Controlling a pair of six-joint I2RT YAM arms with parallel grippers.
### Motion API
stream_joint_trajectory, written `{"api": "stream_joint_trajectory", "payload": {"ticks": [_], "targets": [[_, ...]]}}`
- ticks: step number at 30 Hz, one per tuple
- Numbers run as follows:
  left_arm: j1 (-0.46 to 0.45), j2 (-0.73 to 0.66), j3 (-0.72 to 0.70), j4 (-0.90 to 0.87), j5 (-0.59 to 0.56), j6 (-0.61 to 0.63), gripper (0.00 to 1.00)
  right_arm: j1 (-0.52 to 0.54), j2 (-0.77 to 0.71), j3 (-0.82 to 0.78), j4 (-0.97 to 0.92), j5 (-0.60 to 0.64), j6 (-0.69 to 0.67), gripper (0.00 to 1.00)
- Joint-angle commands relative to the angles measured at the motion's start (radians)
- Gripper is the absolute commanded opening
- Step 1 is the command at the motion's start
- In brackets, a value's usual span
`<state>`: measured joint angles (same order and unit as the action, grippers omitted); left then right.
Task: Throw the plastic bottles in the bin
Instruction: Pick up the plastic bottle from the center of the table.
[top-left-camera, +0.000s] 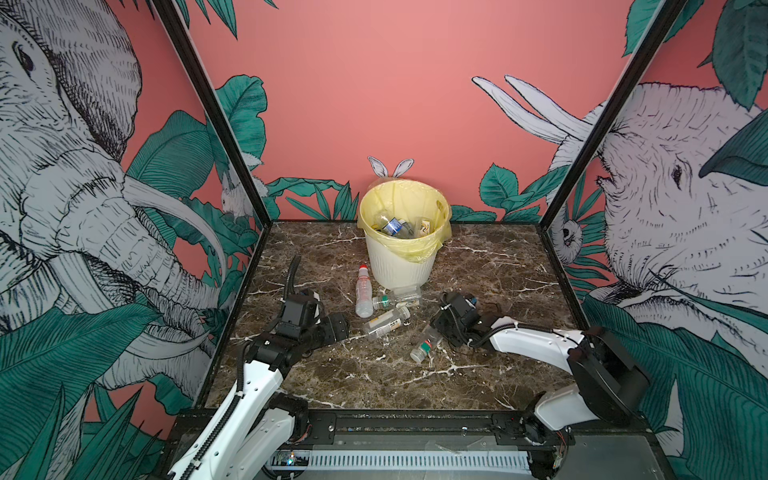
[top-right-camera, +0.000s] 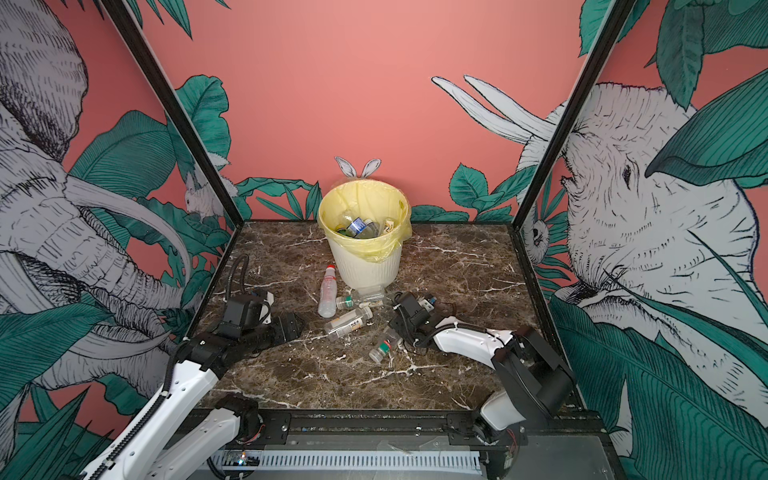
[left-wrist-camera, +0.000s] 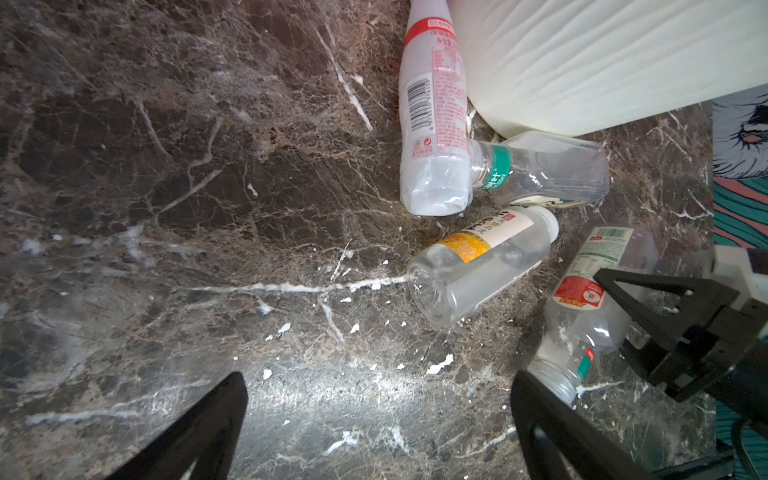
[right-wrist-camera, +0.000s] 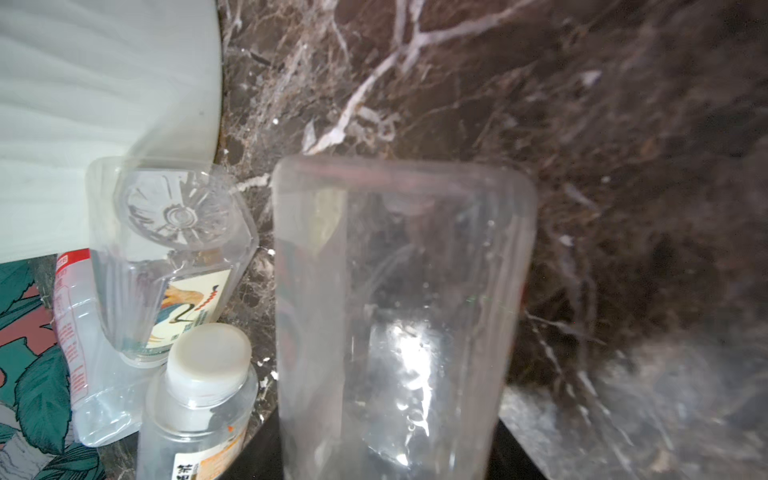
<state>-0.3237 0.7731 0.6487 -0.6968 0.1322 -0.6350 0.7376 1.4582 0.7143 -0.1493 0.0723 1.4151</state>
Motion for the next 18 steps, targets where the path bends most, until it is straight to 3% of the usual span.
{"api": "stream_joint_trajectory", "payload": {"ticks": [1,8,18], "targets": [[0.006,-0.004,-0.017,0.016,-0.019,-0.038,0.99,-0.022,-0.061,-0.034,-0.096,0.019,0.066,0.54],[0.006,-0.001,-0.018,0.042,-0.042,-0.071,0.99,-0.062,-0.212,-0.044,-0.159,0.031,-0.052,0.53],[0.006,0.0,-0.037,0.072,-0.063,-0.089,0.99,-0.108,-0.314,-0.024,-0.124,-0.067,-0.208,0.52]]}}
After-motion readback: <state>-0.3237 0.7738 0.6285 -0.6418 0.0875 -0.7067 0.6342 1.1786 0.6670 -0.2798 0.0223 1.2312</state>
